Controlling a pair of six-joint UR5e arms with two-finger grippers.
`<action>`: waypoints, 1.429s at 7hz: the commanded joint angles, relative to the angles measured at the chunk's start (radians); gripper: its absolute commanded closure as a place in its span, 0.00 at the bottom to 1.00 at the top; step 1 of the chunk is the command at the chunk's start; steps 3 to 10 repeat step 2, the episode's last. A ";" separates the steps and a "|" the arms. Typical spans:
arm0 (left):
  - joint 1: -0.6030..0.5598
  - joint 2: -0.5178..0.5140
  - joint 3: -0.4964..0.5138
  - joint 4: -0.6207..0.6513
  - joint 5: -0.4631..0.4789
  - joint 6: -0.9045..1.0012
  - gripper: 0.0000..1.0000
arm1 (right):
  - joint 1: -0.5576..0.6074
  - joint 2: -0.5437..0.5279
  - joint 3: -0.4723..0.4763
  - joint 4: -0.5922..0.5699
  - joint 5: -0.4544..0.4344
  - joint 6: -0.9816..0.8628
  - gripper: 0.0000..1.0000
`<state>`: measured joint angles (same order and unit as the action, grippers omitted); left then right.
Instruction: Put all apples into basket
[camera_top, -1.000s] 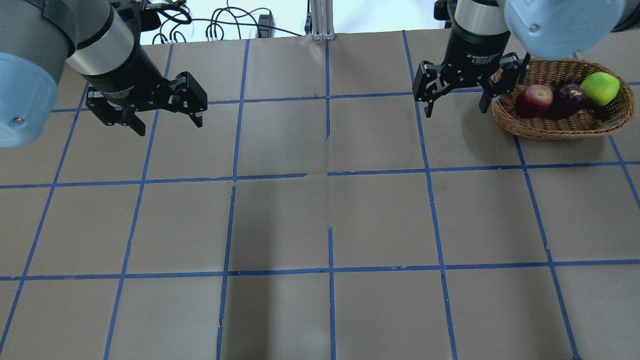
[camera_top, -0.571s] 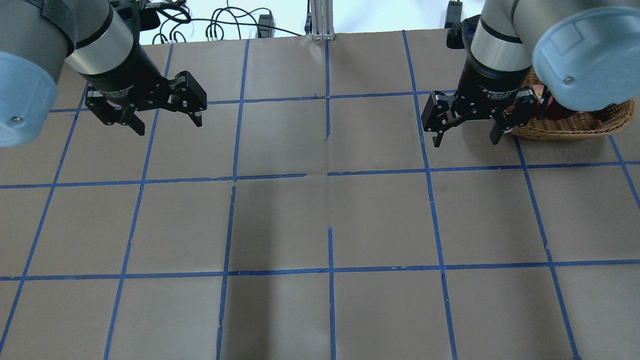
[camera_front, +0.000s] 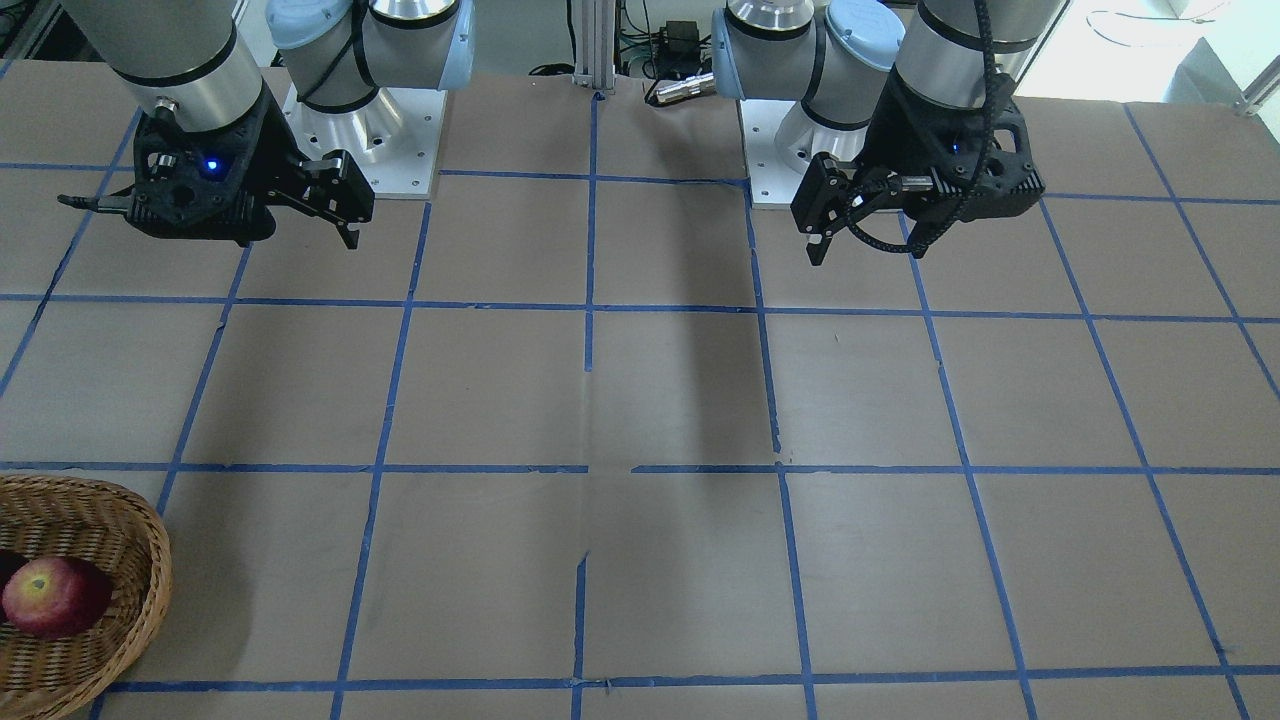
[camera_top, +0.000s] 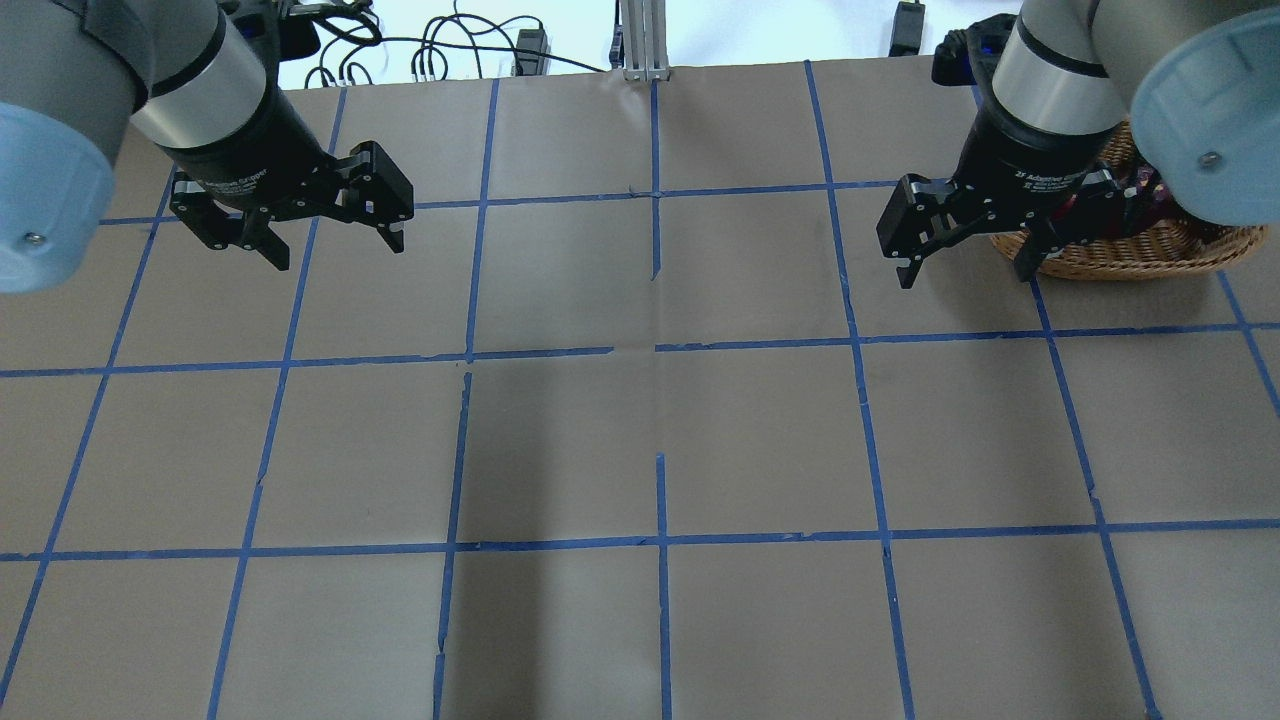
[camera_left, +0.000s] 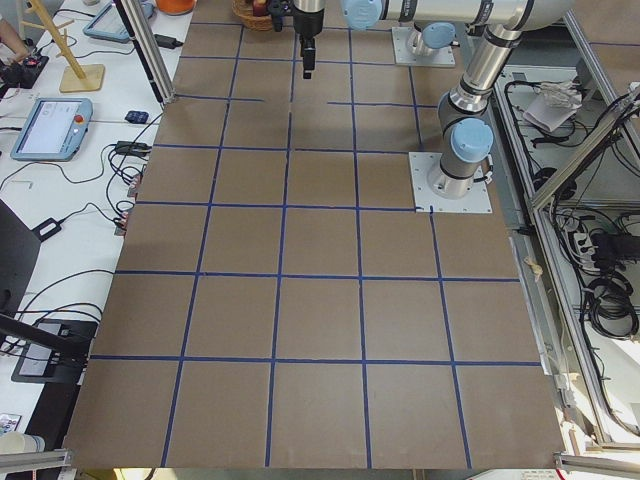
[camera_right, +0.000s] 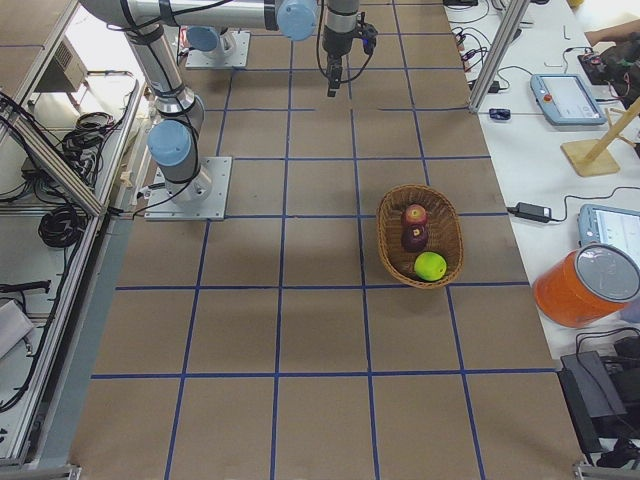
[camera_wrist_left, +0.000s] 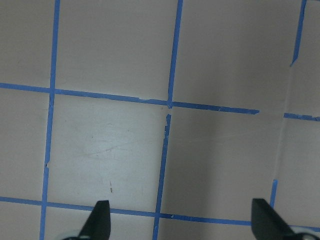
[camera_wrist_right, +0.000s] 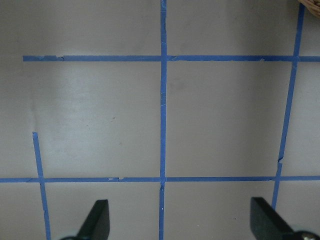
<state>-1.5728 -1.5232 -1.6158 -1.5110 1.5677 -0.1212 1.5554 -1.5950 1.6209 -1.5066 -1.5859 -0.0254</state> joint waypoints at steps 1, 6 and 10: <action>-0.001 0.000 -0.001 0.000 0.000 0.000 0.00 | 0.000 -0.003 -0.001 0.003 -0.002 -0.001 0.00; -0.001 0.000 -0.001 0.000 0.000 0.000 0.00 | 0.000 -0.003 0.005 -0.007 0.004 -0.001 0.00; -0.001 0.000 -0.001 0.000 0.000 0.000 0.00 | 0.000 -0.003 0.005 -0.007 0.004 -0.001 0.00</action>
